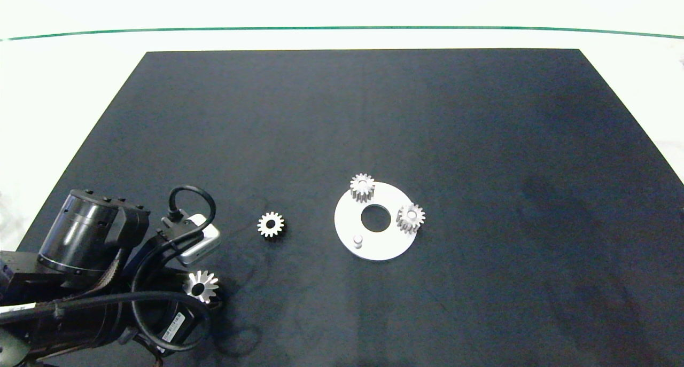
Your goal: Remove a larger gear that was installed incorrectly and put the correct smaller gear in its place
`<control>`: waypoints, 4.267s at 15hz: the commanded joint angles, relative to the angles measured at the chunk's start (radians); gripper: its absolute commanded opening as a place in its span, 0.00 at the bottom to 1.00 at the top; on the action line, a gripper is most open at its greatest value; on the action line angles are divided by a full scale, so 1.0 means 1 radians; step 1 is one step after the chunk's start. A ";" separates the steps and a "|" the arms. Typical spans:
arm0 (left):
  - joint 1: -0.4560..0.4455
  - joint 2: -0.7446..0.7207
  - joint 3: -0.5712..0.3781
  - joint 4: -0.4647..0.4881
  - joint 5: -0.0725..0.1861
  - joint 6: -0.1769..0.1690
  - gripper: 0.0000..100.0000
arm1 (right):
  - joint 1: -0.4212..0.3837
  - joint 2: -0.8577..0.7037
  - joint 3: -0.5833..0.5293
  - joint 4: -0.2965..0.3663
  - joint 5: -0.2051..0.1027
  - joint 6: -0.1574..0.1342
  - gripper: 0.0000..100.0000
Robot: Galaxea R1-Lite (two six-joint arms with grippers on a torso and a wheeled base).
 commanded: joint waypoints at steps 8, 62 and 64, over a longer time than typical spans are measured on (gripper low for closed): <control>0.098 -0.167 -0.021 0.033 -0.005 -0.061 1.00 | 0.234 0.084 -0.049 0.012 -0.007 -0.112 1.00; -0.100 0.208 -0.081 -0.418 0.056 -0.084 1.00 | 0.679 0.385 -0.305 0.082 -0.090 -0.054 1.00; -0.100 0.237 -0.089 -0.452 0.064 -0.084 1.00 | 0.679 0.385 -0.305 0.082 -0.090 -0.054 1.00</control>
